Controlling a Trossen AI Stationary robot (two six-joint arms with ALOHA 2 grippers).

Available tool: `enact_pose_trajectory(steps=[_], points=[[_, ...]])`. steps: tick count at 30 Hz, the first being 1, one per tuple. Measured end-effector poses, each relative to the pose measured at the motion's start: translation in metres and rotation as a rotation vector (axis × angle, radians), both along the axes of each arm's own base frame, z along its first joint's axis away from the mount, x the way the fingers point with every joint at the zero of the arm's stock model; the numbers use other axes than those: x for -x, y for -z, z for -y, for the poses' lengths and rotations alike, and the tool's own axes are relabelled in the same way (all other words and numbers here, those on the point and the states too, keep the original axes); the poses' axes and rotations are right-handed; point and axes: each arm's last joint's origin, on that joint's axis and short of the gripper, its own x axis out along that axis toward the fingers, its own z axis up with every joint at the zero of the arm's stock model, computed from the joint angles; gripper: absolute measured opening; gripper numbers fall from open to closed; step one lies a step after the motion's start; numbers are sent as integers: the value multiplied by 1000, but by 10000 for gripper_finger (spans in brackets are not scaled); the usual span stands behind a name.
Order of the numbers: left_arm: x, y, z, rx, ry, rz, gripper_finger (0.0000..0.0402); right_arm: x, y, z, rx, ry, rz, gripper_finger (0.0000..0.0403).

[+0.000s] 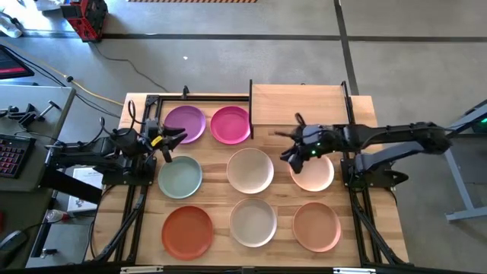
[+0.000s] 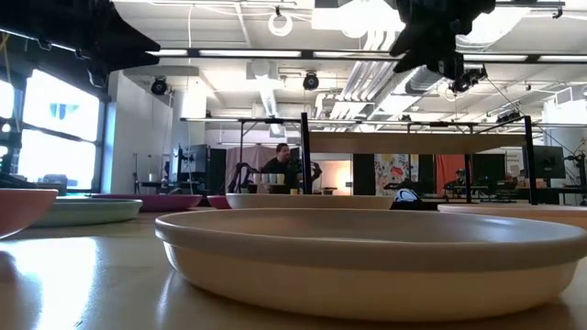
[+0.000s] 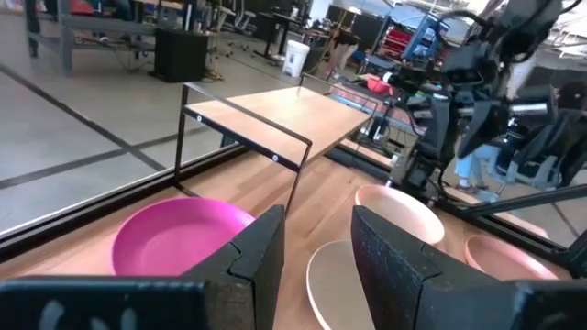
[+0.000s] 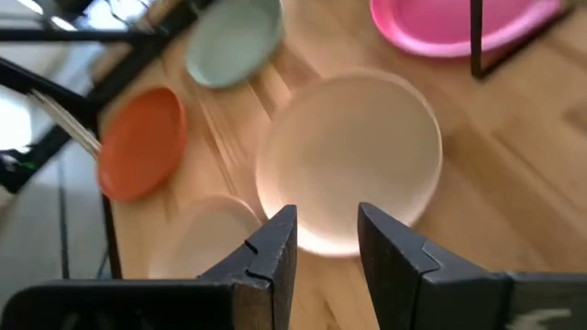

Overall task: Place and stack plates onto a shelf
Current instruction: Put the top right brown plate into the shelf

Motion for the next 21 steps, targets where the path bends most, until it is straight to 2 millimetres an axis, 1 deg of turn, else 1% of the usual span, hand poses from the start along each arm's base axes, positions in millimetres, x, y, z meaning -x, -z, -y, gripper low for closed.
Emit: enact_pose_trajectory(steps=[5,11,17,21], points=[[-1,1,0,27,-3,5,117,-7,10,-11,-47,22,-117,99],[-8,4,-1,25,-19,-43,117,-8,23,-28,-94,28,-230,99],[-20,8,-1,25,-21,-86,117,-3,27,-43,-109,1,-278,99],[-30,7,-1,23,-21,-75,117,-1,27,-50,-102,-30,-289,99]])
